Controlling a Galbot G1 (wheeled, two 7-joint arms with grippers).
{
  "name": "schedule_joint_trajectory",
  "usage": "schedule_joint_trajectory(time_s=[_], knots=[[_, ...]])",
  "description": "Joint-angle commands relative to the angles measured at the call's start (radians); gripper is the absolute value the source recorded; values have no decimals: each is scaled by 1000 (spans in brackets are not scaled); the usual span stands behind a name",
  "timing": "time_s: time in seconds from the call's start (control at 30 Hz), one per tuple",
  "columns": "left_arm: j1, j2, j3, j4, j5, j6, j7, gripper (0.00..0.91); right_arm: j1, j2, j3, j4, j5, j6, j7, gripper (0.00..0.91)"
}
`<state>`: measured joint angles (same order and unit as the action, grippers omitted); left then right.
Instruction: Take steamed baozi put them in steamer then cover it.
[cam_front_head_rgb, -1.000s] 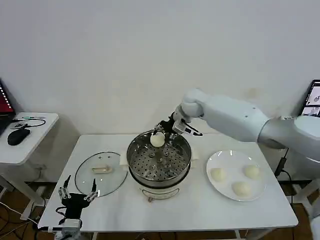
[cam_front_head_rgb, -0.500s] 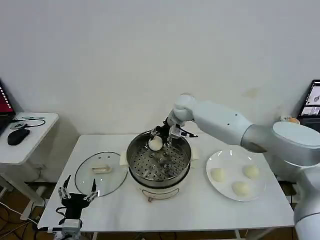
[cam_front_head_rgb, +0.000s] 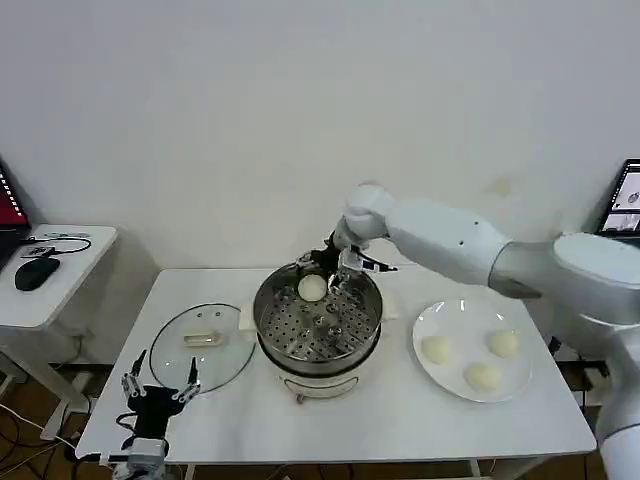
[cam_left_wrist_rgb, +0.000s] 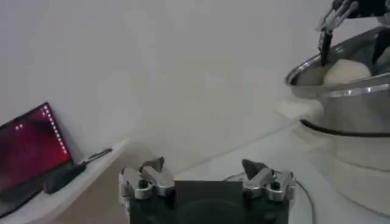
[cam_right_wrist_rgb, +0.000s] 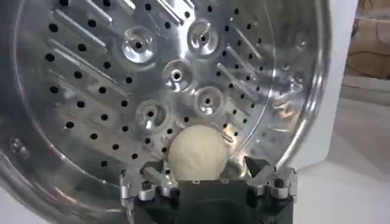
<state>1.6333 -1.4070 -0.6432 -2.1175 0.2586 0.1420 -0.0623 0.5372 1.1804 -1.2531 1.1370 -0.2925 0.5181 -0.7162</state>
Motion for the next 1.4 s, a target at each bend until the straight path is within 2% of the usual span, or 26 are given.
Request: schedule_joint_trajectory(time_s=[0.03, 0.07, 0.1, 0.17, 0.33, 0.4, 0.5, 0.67, 0.83, 0.97, 1.1, 1.4], knots=[[-1, 8, 4, -1, -7, 1, 2, 907, 160, -163, -71, 211, 127, -251, -9, 907], [-1, 12, 5, 0, -9, 1, 3, 907, 165, -171, -83, 223, 131, -270, -9, 907], [-1, 17, 6, 1, -8, -1, 3, 907, 195, -252, -104, 267, 141, -340, -10, 907], [1, 24, 8, -2, -11, -1, 4, 907, 218, -309, -120, 316, 149, -384, -14, 907], [4, 50, 21, -41, -8, 0, 10, 907, 227, -571, -185, 405, 198, -484, -37, 907], [4, 57, 25, -54, -5, 1, 12, 907, 215, -648, -196, 432, 228, -514, -55, 907], [10, 65, 32, -59, 18, -5, 11, 907, 153, -754, -162, 464, 232, -511, -92, 907], [11, 73, 36, -50, 31, -9, 11, 907, -38, -839, -63, 485, 230, -523, -120, 907], [11, 73, 36, -44, 41, -9, 11, 907, -274, -856, 138, 461, 236, -543, -140, 907], [15, 67, 35, -28, 48, -13, 9, 907, -373, -820, 230, 407, 224, -512, -205, 907], [20, 62, 33, -20, 49, -12, 9, 907, -414, -768, 260, 355, 259, -509, -228, 907], [26, 44, 24, -15, 53, -9, 7, 907, -449, -613, 269, 227, 258, -578, -213, 907]])
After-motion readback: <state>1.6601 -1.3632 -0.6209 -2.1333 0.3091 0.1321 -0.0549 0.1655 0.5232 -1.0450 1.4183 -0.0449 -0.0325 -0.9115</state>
